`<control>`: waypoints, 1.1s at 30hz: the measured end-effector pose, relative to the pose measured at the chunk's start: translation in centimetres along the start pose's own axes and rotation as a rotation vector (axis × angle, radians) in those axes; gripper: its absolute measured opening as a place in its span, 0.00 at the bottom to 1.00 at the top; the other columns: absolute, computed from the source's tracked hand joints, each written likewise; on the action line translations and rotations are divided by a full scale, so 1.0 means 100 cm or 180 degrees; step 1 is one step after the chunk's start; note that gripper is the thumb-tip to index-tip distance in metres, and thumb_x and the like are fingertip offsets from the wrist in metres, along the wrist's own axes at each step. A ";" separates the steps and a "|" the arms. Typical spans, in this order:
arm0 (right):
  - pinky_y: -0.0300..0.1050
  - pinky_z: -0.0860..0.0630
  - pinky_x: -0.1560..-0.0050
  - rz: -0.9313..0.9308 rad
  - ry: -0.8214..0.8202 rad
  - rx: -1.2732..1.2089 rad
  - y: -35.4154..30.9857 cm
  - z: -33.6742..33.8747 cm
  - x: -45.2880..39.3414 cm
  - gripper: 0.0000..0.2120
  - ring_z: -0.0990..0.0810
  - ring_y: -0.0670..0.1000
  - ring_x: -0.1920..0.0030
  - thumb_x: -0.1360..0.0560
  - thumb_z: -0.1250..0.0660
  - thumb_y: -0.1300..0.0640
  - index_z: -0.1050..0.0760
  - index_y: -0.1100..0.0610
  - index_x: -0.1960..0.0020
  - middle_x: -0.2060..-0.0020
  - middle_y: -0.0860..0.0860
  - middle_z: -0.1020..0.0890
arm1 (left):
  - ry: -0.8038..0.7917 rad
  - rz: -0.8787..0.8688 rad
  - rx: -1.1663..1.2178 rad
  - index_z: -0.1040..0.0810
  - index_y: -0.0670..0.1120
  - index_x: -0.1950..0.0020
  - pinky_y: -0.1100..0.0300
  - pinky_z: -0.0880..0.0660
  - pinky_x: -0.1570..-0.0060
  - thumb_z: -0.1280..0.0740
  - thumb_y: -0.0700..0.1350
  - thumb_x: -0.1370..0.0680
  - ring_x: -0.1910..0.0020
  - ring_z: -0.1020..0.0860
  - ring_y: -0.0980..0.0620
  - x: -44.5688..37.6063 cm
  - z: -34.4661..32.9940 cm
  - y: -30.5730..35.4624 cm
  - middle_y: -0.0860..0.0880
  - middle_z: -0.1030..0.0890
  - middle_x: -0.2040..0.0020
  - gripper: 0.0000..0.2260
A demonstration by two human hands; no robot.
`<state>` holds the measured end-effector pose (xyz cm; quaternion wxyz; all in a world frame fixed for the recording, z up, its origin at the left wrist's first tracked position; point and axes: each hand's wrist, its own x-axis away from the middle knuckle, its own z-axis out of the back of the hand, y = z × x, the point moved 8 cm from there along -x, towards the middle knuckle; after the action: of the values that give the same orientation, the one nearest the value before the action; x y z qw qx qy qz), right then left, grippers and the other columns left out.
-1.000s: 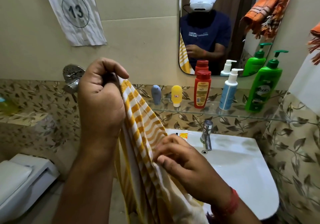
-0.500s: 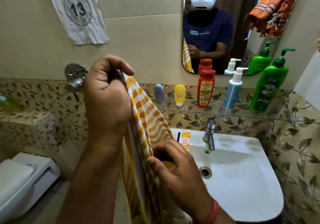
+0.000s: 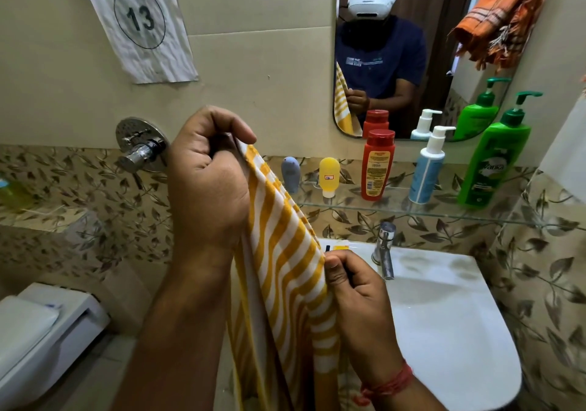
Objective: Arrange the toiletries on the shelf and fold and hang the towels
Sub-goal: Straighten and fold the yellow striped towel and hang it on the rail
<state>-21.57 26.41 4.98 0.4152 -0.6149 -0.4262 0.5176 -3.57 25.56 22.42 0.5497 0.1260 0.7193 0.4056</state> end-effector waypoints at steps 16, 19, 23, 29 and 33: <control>0.43 0.27 0.60 0.1441 -0.0685 0.2056 0.011 0.004 -0.008 0.11 0.27 0.46 0.57 0.21 0.37 0.49 0.23 0.53 0.58 0.58 0.45 0.30 | 0.0023 0.0023 0.0033 0.25 0.53 0.62 0.69 0.26 0.55 0.47 0.27 0.31 0.61 0.24 0.62 0.000 -0.002 -0.005 0.63 0.22 0.65 0.21; 0.45 0.26 0.45 0.1242 -0.0266 0.2555 0.024 0.013 -0.013 0.04 0.28 0.51 0.43 0.24 0.33 0.55 0.19 0.52 0.52 0.45 0.48 0.30 | 0.0101 -0.0041 0.0046 0.25 0.54 0.62 0.65 0.25 0.52 0.47 0.28 0.32 0.59 0.23 0.58 -0.001 0.001 -0.002 0.59 0.21 0.63 0.22; 0.46 0.27 0.41 0.0995 -0.0909 0.2466 0.038 0.000 -0.019 0.10 0.26 0.49 0.41 0.26 0.36 0.59 0.18 0.53 0.49 0.43 0.48 0.22 | 0.0121 -0.0139 0.0051 0.25 0.53 0.62 0.63 0.25 0.51 0.47 0.27 0.31 0.59 0.23 0.57 -0.001 0.000 0.004 0.58 0.22 0.63 0.22; 0.40 0.26 0.55 0.0348 -0.1338 0.2621 0.069 -0.008 -0.014 0.09 0.25 0.45 0.53 0.26 0.37 0.61 0.17 0.58 0.53 0.52 0.49 0.20 | 0.0150 -0.0209 0.0043 0.25 0.53 0.61 0.66 0.25 0.52 0.46 0.26 0.29 0.59 0.22 0.58 -0.001 0.002 0.006 0.57 0.22 0.63 0.22; 0.37 0.33 0.62 -0.0058 -0.1465 0.3064 0.085 0.008 -0.017 0.09 0.26 0.51 0.56 0.25 0.40 0.65 0.21 0.60 0.56 0.57 0.48 0.26 | 0.0357 -0.0299 -0.0075 0.26 0.54 0.60 0.63 0.24 0.49 0.45 0.27 0.27 0.57 0.22 0.57 -0.003 0.015 0.003 0.56 0.22 0.61 0.22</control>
<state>-21.68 22.38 -2.70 0.5506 -0.2217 -0.2259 0.7725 -2.21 26.18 22.74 0.5284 0.0627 0.7493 0.3943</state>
